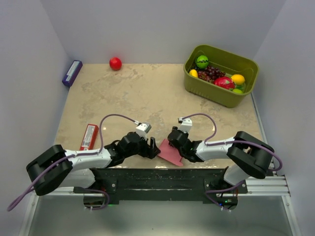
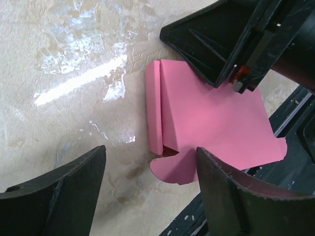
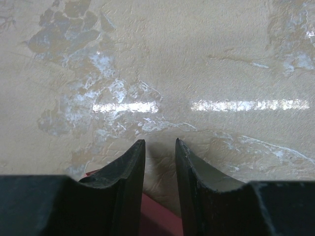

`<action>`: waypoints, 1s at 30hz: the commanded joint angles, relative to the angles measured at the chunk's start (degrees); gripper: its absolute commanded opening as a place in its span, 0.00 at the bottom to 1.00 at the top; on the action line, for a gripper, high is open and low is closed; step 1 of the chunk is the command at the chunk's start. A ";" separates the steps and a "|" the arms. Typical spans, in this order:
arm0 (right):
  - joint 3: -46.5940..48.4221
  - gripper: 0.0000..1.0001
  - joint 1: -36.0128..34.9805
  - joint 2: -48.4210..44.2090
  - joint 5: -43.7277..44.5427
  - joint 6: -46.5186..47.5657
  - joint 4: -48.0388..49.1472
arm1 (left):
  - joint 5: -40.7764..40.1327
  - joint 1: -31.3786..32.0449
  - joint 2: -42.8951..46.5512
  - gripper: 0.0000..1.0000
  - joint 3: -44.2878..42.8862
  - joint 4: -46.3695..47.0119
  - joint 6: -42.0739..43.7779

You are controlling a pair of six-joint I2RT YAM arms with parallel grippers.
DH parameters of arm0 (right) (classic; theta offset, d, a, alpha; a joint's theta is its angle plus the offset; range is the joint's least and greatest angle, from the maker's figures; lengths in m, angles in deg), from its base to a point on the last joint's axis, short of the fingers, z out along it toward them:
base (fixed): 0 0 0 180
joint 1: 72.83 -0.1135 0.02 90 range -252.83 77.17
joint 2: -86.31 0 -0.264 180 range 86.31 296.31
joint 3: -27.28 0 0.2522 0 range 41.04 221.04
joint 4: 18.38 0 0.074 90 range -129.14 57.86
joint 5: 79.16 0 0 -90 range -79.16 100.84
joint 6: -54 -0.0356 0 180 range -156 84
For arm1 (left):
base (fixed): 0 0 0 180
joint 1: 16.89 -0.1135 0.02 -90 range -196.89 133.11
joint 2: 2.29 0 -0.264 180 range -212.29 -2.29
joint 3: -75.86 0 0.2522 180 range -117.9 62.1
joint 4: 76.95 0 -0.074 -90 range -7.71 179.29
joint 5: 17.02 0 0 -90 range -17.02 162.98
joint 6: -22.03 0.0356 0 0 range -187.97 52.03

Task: Fold the paper box

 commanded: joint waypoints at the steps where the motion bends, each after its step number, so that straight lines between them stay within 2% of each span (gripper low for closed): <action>1: 1.48 0.38 -0.25 0.26 1.44 -0.86 -3.38 | 0.14 -0.30 -1.92 0.75 1.40 3.03 -0.66; 5: 3.06 0.51 -0.33 -2.64 0.12 -0.42 -7.95 | 0.14 -0.30 -3.24 0.74 1.32 4.61 -0.57; 9: 4.65 0.73 -0.07 -9.12 -0.32 0.46 -15.07 | 0.05 -0.30 -4.82 0.72 0.44 4.96 -0.05; 12: 3.43 0.78 2.38 -13.27 -3.82 0.72 -20.43 | 0.14 -0.30 -5.35 0.70 0.00 5.05 0.30; 17: -0.62 0.78 4.41 -22.06 -10.15 -2.69 -26.06 | 0.05 -0.30 -5.35 0.69 0.00 5.14 0.57; 23: -7.29 0.73 4.32 -30.14 -16.66 -8.67 -27.56 | 0.05 -0.30 -5.61 0.68 0.00 5.41 0.39; 30: -9.41 0.63 4.32 -31.74 -19.56 -10.87 -26.95 | 0.05 -0.30 -5.70 0.68 0.00 5.32 0.22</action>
